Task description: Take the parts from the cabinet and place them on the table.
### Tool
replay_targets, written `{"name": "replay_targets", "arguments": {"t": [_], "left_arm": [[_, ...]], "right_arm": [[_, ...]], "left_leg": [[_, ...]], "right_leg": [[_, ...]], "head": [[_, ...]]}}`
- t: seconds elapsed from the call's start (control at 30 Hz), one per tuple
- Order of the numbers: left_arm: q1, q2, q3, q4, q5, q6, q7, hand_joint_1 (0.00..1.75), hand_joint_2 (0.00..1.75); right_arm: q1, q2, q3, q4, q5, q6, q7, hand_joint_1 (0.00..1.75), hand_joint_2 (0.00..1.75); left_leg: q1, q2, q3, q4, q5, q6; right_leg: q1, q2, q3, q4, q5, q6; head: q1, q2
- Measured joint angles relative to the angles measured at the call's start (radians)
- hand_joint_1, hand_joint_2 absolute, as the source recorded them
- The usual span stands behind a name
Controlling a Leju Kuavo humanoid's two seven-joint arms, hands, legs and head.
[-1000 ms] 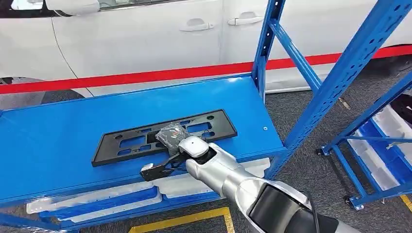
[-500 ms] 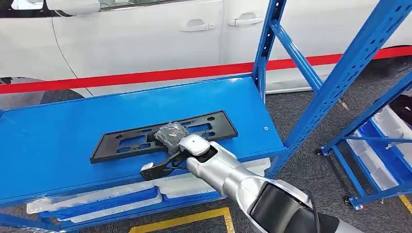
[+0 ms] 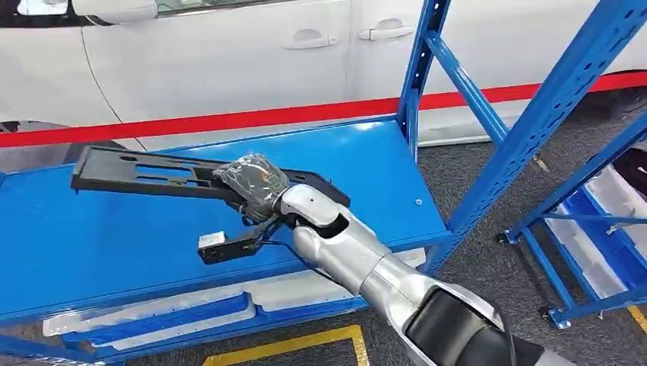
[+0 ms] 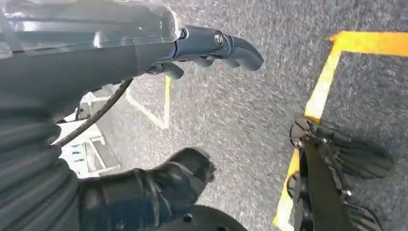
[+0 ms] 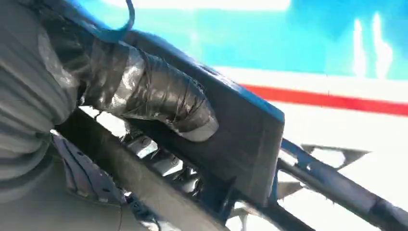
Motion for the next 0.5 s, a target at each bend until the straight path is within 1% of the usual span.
{"name": "replay_targets", "arguments": {"t": [0.03,0.07,0.1,0.13,0.17,0.2,0.23,0.27,0.3,0.33,0.37,0.4,0.43,0.47,0.5], "left_arm": [[0.001,0.0,0.001,0.0,-0.003,0.002,0.0,0.0,1.75],[0.0,-0.001,0.002,0.0,-0.005,0.004,0.0,0.0,1.75],[0.0,-0.001,0.003,0.0,-0.006,0.004,0.0,0.0,1.75],[0.0,-0.002,0.005,0.0,-0.009,0.005,0.0,0.0,1.75],[0.0,-0.003,0.007,0.0,-0.012,0.005,0.0,0.0,1.75],[0.001,-0.005,0.009,0.0,-0.014,0.007,0.0,0.0,1.75],[0.001,-0.006,0.009,0.0,-0.015,0.008,0.0,0.0,1.75],[0.001,-0.008,0.01,0.0,-0.019,0.01,0.0,0.0,1.75],[0.001,-0.008,0.01,0.0,-0.024,0.01,0.0,0.0,1.75],[0.002,-0.003,0.01,0.0,-0.026,0.011,0.0,0.0,1.75],[0.0,-0.004,0.01,-0.002,-0.029,0.013,0.0,0.0,1.75],[0.001,-0.007,0.01,-0.002,-0.034,0.013,0.001,0.0,1.75],[0.0,-0.01,0.01,-0.002,-0.038,0.012,0.001,0.0,1.75],[-0.001,-0.011,0.01,-0.002,-0.041,0.013,0.003,0.0,1.75],[0.0,-0.016,0.01,-0.002,-0.045,0.013,0.006,0.0,1.75]], "right_arm": [[0.008,-0.009,0.0,-0.034,0.007,-0.014,0.0,1.75,1.75],[0.012,-0.015,0.0,-0.076,0.02,-0.032,0.0,1.75,1.75],[0.021,-0.025,0.0,-0.113,0.038,-0.056,-0.001,1.75,1.75],[0.035,-0.031,0.0,-0.139,0.055,-0.081,-0.001,1.75,1.75],[0.048,-0.04,0.0,-0.159,0.069,-0.105,-0.001,1.75,1.75],[0.062,-0.047,0.0,-0.18,0.083,-0.123,0.001,1.75,1.75],[0.072,-0.052,0.0,-0.197,0.091,-0.132,0.003,1.75,1.75],[0.077,-0.057,0.0,-0.212,0.095,-0.137,0.003,1.75,1.75],[0.08,-0.061,0.0,-0.23,0.1,-0.143,0.003,1.75,1.75],[0.083,-0.066,0.001,-0.239,0.107,-0.152,0.003,1.75,1.75],[0.087,-0.067,0.002,-0.251,0.113,-0.164,0.003,1.75,1.75],[0.095,-0.074,0.002,-0.262,0.124,-0.173,0.002,1.75,1.75],[0.102,-0.076,0.003,-0.269,0.138,-0.184,0.002,1.75,1.75],[0.106,-0.077,0.004,-0.275,0.149,-0.197,0.004,1.75,1.75],[0.108,-0.078,0.004,-0.28,0.163,-0.21,0.007,1.75,1.75]], "left_leg": [[-0.001,0.005,0.01,-0.021,0.016,0.001],[0.002,0.008,0.012,-0.028,0.021,0.002],[0.004,0.007,0.009,-0.026,0.021,0.001],[0.007,0.007,0.007,-0.022,0.019,0.0],[0.011,0.007,0.006,-0.017,0.015,-0.003],[0.017,0.006,0.004,-0.009,0.01,-0.009],[0.025,0.005,0.002,0.003,0.001,-0.019],[0.034,0.005,-0.002,0.018,-0.009,-0.033],[0.042,0.006,-0.009,0.04,-0.024,-0.049],[0.036,0.005,-0.026,0.056,-0.035,-0.063],[0.037,0.003,-0.041,0.076,-0.041,-0.071],[0.035,0.001,-0.037,0.087,-0.043,-0.077],[0.035,0.0,-0.046,0.088,-0.038,-0.081],[0.038,0.001,-0.05,0.088,-0.036,-0.086],[0.044,0.003,-0.055,0.096,-0.05,-0.086]], "right_leg": [[-0.004,-0.002,-0.005,0.021,-0.022,0.008],[-0.01,-0.002,-0.033,0.087,-0.064,0.014],[-0.017,-0.003,-0.069,0.17,-0.099,0.021],[-0.025,-0.003,-0.103,0.242,-0.124,0.029],[-0.032,-0.004,-0.128,0.288,-0.128,0.036],[-0.04,-0.005,-0.132,0.284,-0.105,0.047],[-0.049,-0.008,-0.11,0.231,-0.06,0.057],[-0.058,-0.011,-0.077,0.154,-0.014,0.069],[-0.069,-0.018,-0.042,0.07,0.017,0.083],[-0.056,-0.014,-0.031,0.071,-0.021,0.092],[-0.052,-0.006,-0.046,0.093,-0.005,0.069],[-0.058,-0.006,-0.054,0.091,-0.022,0.052],[-0.054,-0.004,-0.063,0.102,-0.025,0.035],[-0.052,-0.004,-0.069,0.106,-0.023,0.027],[-0.052,-0.004,-0.073,0.099,-0.019,0.013]], "head": [[0.004,0.0],[0.003,0.0],[0.004,0.0],[0.003,0.0],[0.004,0.0],[0.003,0.0],[0.003,0.0],[0.004,0.0],[0.003,0.0],[0.006,0.0],[0.006,0.0],[0.008,0.0],[0.006,0.0],[0.009,0.0],[0.006,0.0]]}}
